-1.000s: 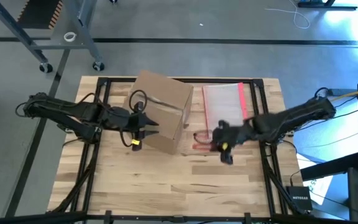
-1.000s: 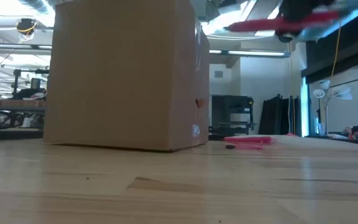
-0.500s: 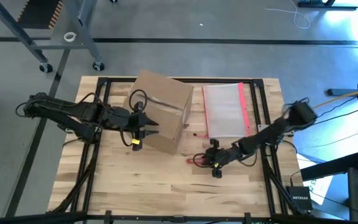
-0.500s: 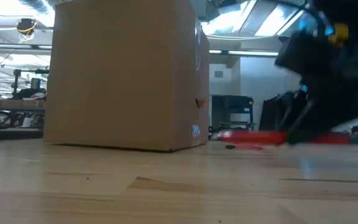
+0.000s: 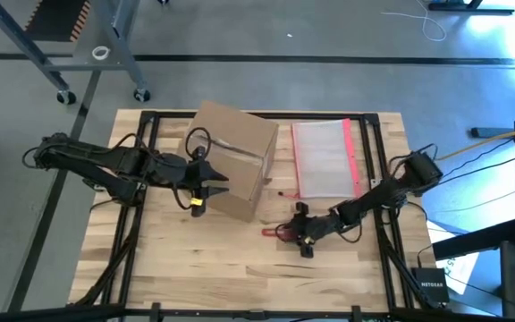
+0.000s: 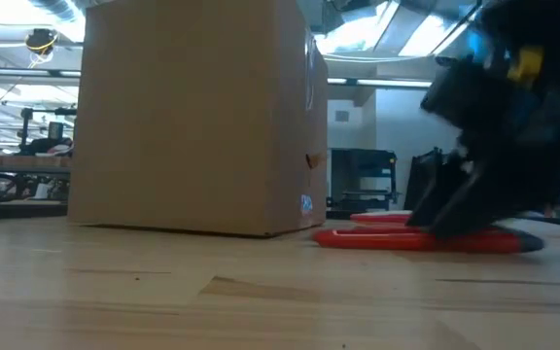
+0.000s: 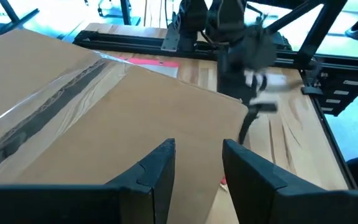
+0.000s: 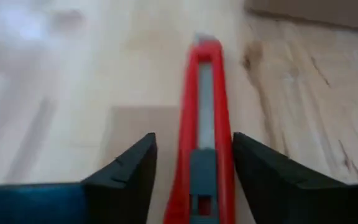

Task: Unpack boxes
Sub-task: Open the cardboard box using the utility knife

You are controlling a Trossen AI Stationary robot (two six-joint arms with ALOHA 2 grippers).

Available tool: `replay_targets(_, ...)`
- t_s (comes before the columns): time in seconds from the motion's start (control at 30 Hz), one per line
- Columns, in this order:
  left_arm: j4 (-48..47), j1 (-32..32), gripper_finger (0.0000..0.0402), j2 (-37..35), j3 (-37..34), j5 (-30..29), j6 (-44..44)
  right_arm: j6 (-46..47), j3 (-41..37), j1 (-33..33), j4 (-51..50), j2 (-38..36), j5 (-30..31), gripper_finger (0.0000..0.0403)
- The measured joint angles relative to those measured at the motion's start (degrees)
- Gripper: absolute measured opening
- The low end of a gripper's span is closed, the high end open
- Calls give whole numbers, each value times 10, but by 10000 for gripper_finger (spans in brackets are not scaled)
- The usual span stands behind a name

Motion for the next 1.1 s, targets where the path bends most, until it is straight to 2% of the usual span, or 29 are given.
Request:
replay_targets(0.1,0,0,127,0,0,0,-3,14,3,22,-70,-49,-3,230)
replay_targets(0.17,0,0,127,0,0,0,-3,11,-2,40,-99,-51,35,235)
replay_targets(0.3,0,0,127,0,-1,0,-4,19,-37,67,11,-33,139,234)
replay_targets(0.47,0,0,127,0,-1,-1,-11,72,-65,93,123,18,185,231)
replay_targets(0.63,-2,2,127,0,-1,-3,-14,138,-27,115,110,61,196,231)
replay_targets(0.73,-2,2,127,0,-1,-18,-15,168,-8,124,58,74,250,231)
replay_targets(0.83,-4,2,127,0,-1,-29,-12,168,-3,127,65,93,288,231)
replay_targets(1.1,-2,2,127,0,-1,-29,-14,166,-4,141,101,90,244,231)
